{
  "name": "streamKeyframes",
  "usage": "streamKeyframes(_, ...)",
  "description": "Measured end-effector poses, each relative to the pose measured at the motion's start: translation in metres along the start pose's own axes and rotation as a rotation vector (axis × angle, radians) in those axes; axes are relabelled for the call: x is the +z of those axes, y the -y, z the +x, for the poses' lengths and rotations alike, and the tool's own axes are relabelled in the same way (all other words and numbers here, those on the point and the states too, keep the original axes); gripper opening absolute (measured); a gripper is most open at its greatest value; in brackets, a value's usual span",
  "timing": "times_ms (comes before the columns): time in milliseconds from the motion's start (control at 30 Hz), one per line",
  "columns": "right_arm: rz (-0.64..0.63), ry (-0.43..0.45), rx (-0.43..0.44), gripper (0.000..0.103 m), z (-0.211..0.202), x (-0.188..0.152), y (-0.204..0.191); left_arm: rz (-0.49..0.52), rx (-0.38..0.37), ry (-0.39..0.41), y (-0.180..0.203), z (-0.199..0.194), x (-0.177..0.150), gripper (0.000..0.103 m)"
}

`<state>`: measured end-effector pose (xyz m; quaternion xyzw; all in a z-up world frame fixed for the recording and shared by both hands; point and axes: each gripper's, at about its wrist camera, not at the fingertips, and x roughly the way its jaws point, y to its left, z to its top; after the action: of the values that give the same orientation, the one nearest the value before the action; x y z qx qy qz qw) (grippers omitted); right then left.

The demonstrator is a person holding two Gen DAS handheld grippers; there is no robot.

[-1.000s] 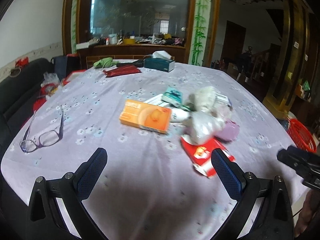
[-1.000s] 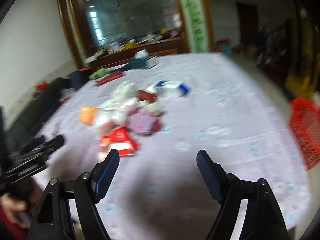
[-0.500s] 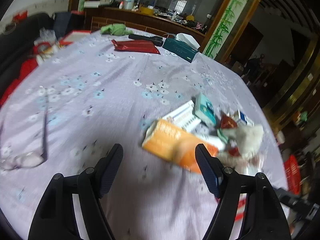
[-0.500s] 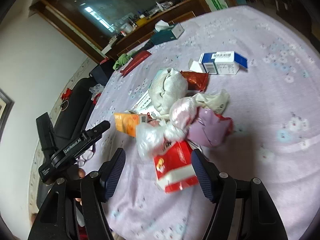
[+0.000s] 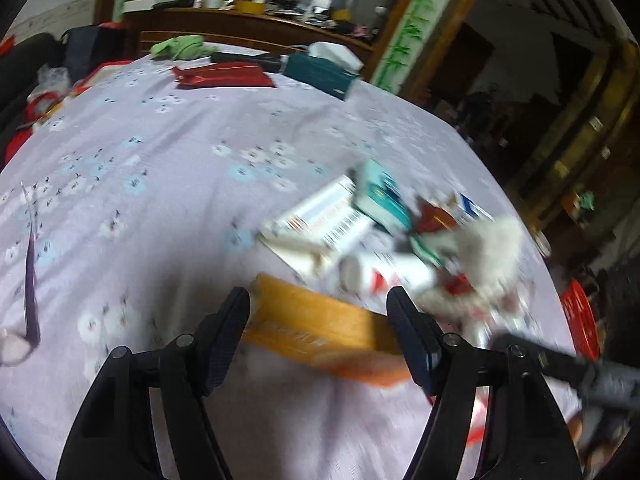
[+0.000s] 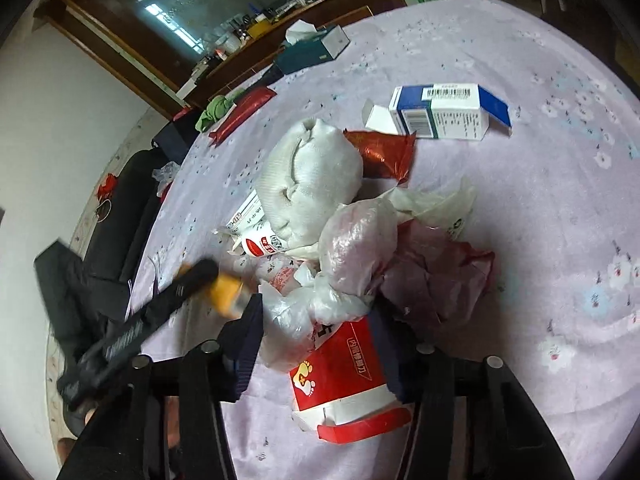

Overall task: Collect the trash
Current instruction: 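Grasp the white plastic bag bundle with the right tool while the left tool grasps the orange ointment box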

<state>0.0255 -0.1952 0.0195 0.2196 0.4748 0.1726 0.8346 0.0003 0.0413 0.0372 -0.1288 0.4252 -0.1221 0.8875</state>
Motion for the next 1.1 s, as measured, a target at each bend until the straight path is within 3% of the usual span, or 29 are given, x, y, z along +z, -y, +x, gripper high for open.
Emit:
streamKeyframes(233,-0.097,0.096,-0.051,0.052,-0.031,-0.012,0.005,0.063,-0.011,-0.026,0.019,-0.022,-0.043,0.07)
streamKeyframes(400,-0.139,0.155,-0.064,0.052,-0.056,-0.023,0.005,-0.071,-0.012,-0.037,0.005,-0.034,-0.059,0.071)
streamKeyframes(567,-0.176,0.206,-0.06,0.052,-0.077,-0.037,0.002,-0.272,-0.096,-0.044,-0.017,-0.047,-0.073,0.073)
streamKeyframes(767,-0.195,0.217,-0.042,0.052,-0.083,-0.044,0.001,-0.241,-0.067,-0.013,-0.012,-0.051,-0.075,0.072)
streamKeyframes(800,-0.195,0.219,-0.04,0.052,-0.084,-0.045,0.002,-0.223,-0.064,-0.008,-0.008,-0.051,-0.074,0.07)
streamKeyframes(867,-0.196,0.224,-0.042,0.052,-0.086,-0.046,0.003,-0.187,-0.047,-0.007,-0.001,-0.05,-0.073,0.046)
streamKeyframes(933,-0.192,0.231,-0.043,0.052,-0.09,-0.048,0.006,-0.158,-0.047,-0.021,0.004,-0.048,-0.074,0.03)
streamKeyframes(967,-0.193,0.235,-0.045,0.052,-0.092,-0.048,0.007,-0.136,-0.044,-0.025,0.008,-0.047,-0.074,0.025)
streamKeyframes(1100,-0.191,0.243,-0.049,0.052,-0.096,-0.049,0.01,-0.031,-0.029,-0.023,0.025,-0.05,-0.078,0.022)
